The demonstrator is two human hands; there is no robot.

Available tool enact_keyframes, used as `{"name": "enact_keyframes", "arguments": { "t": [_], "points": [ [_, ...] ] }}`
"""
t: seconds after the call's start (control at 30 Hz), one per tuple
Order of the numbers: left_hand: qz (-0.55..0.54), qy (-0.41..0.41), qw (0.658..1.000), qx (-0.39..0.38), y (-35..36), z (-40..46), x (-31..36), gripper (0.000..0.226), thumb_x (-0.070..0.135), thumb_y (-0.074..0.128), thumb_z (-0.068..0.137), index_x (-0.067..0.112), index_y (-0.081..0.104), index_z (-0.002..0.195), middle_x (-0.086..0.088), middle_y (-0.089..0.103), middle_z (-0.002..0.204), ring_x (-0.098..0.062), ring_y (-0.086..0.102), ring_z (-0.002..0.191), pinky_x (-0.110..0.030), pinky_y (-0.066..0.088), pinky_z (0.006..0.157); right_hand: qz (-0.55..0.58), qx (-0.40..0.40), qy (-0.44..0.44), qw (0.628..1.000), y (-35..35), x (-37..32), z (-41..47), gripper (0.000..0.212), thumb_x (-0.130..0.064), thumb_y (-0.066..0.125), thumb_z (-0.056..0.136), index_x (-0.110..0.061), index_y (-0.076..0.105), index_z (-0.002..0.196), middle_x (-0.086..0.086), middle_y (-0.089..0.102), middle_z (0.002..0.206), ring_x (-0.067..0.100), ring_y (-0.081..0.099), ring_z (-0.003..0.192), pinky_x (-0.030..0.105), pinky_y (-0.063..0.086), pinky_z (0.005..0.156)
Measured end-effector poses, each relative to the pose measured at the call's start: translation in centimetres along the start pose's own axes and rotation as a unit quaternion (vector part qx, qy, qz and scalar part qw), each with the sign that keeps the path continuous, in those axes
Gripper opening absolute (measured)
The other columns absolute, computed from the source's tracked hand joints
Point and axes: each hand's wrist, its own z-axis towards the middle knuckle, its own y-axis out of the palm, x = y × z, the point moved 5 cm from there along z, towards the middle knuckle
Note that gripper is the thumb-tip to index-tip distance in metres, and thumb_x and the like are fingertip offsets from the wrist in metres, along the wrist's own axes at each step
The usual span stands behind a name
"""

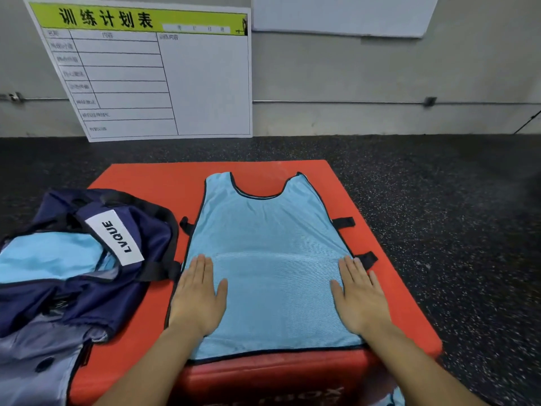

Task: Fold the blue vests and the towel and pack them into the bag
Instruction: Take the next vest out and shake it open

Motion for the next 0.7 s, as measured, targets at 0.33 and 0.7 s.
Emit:
{"name": "enact_keyframes", "arguments": {
  "t": [0.33, 0.7],
  "points": [
    [-0.013, 0.105, 0.994, -0.021, 1.0, -0.3, 11.0, 0.081, 0.041, -0.008, 0.092, 0.002, 0.016, 0.159, -0.01, 0.009, 0.168, -0.025, 0.007, 0.157, -0.041, 0.004, 0.127, 0.064, 0.002, -0.129, 0.99, 0.9, -13.6, 1.6, 0.083, -0.046, -0.011, 0.089, -0.015, 0.01, 0.163, 0.002, 0.0, 0.171, 0.022, -0.001, 0.158, 0.039, -0.009, 0.126],
    [-0.022, -0.021, 0.999, 0.035, -0.5, 1.4, 0.6, 0.072, 0.046, 0.018, 0.102, 0.001, 0.02, 0.159, -0.014, 0.014, 0.168, -0.025, 0.008, 0.156, -0.04, 0.006, 0.127, 0.028, 0.017, 0.002, 0.999, -0.6, -1.2, 1.9, 0.065, -0.047, 0.01, 0.107, -0.016, 0.005, 0.164, 0.0, -0.003, 0.172, 0.015, -0.012, 0.157, 0.035, -0.009, 0.127]
  ]
}}
